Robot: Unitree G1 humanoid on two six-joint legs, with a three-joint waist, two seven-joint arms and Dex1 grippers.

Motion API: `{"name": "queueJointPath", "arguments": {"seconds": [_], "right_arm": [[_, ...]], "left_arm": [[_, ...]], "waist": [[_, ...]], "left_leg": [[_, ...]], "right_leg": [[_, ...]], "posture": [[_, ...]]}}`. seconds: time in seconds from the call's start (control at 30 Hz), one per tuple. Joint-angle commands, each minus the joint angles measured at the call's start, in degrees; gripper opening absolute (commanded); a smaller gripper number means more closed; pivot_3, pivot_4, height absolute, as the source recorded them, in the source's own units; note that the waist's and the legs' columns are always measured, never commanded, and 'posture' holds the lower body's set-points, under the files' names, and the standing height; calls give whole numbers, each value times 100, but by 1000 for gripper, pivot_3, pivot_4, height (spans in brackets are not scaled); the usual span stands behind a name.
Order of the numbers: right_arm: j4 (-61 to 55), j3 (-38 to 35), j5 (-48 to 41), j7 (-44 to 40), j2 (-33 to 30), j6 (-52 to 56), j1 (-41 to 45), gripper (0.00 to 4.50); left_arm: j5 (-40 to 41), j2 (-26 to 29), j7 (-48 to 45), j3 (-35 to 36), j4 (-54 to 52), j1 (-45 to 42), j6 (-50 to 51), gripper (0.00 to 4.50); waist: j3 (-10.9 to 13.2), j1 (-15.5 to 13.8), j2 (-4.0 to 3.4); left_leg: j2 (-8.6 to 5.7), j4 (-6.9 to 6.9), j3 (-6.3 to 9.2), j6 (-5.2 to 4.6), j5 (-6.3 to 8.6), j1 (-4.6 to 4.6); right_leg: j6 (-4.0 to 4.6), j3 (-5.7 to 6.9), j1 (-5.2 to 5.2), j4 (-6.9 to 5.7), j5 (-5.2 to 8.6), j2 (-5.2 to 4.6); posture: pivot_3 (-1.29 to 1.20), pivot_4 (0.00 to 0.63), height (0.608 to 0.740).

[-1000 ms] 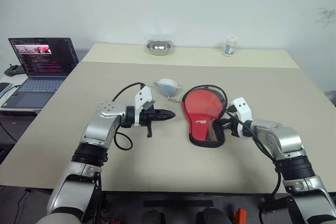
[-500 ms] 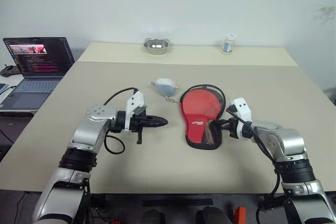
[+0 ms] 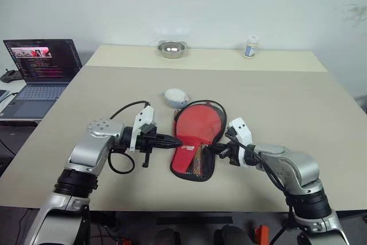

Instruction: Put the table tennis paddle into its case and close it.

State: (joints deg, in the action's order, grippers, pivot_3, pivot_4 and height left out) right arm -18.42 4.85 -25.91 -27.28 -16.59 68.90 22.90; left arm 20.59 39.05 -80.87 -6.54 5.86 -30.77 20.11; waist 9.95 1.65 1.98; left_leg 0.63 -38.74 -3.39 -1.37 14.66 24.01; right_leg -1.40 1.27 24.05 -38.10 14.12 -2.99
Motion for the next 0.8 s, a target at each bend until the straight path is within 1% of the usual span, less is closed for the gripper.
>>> {"name": "queueJointPath", "arguments": {"seconds": [0.03,0.2,0.33,0.5,0.67,0.8], "right_arm": [[-658,-178,-343,25,-38,364,-279,33],[-1219,-351,-607,120,-113,797,-673,33],[-1530,-564,-786,68,-400,1037,-925,33],[-1623,-827,-1023,-141,-1030,1210,-957,33],[-1417,-882,-1095,-389,-1702,1069,-852,33],[-1333,-862,-1149,-439,-1902,981,-807,33]], "left_arm": [[196,128,-155,33,-397,101,89,0],[286,237,-274,-5,-658,268,159,0],[372,429,-545,-79,-920,476,147,0],[335,579,-756,-159,-910,525,13,0],[343,572,-739,-186,-939,570,-5,0],[353,568,-716,-188,-979,607,4,0]], "waist": [[0,-2,0],[0,-5,0],[0,-6,0],[0,-32,0],[0,-40,1],[0,-40,1]], "left_leg": [[0,0,0,0,0,0],[0,0,0,0,0,0],[0,0,1,0,0,0],[-1,0,3,0,0,-1],[-3,-1,3,-1,0,0],[-1,-1,3,-1,0,0]], "right_leg": [[0,0,0,0,0,0],[-1,0,0,0,0,0],[-1,1,-1,3,1,0],[-1,4,-4,6,1,-1],[-2,4,-5,11,2,-1],[-2,4,-4,10,2,1]], "posture": [[0,150,740],[0,150,740],[0,150,740],[0,150,740],[0,150,740],[0,150,740]]}}
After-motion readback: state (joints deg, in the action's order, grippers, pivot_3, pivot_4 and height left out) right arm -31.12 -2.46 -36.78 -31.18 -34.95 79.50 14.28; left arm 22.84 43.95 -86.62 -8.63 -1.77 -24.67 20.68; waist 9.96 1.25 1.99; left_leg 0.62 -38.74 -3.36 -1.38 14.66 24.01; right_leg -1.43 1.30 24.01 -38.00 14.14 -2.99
